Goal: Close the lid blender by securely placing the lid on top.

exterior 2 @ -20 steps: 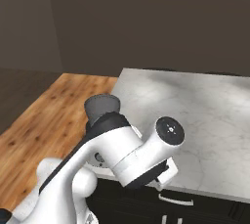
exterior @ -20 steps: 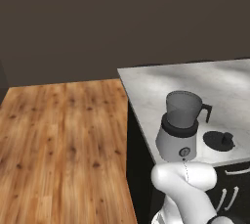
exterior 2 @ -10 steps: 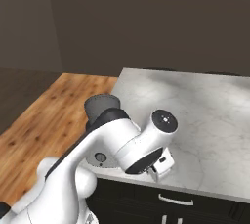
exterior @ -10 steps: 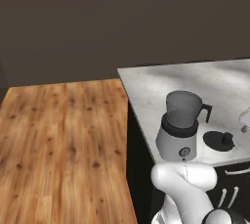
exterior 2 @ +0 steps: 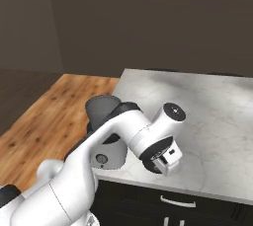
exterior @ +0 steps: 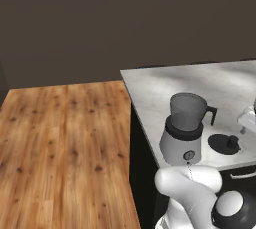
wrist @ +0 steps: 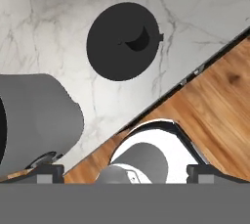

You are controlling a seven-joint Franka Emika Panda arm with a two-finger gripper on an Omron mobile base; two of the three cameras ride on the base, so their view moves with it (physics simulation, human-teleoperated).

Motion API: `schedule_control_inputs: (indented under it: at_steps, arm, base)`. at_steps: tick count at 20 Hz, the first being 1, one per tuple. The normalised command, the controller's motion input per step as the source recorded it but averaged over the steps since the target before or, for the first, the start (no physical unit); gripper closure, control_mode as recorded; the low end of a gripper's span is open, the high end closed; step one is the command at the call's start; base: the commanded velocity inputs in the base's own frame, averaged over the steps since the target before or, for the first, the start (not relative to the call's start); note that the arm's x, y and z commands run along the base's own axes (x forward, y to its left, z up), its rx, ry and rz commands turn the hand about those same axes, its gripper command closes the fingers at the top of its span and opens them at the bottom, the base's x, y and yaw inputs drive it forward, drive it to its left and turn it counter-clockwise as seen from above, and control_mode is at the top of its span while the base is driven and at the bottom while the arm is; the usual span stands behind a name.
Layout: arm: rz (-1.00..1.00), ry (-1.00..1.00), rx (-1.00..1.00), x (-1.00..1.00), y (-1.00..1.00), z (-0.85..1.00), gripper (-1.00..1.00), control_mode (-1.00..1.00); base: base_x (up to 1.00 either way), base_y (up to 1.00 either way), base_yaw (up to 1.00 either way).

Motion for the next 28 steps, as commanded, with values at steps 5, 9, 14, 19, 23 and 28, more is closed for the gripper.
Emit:
schedule_control_inputs:
  at_steps: [5, 9, 14, 19, 23, 28]
  arm:
    - [0.06, 0.00, 0.04, 0.20, -0.26, -0.28, -1.00, -1.00]
    - [0.06, 0.00, 0.04, 0.24, -0.13, -0.31, -1.00, -1.00]
    - [0.07, 0.00, 0.01, 0.27, -0.01, -0.37, -1.00, -1.00]
    - [0.10, 0.00, 0.00, 0.32, -0.01, -0.35, -1.00, -1.00]
    - [0.12, 0.06, 0.00, 0.34, -0.05, -0.23, -1.00, -1.00]
    - [0.08, 0.02, 0.00, 0.23, -0.01, -0.13, -1.00, -1.00]
  base:
    - [0.00, 0.00, 0.00]
    - [0.00, 0.00, 0.00]
    - [0.00, 0.00, 0.00]
    - [0.00, 0.00, 0.00]
    - [0.00, 0.00, 0.00]
    - [0.00, 0.00, 0.00]
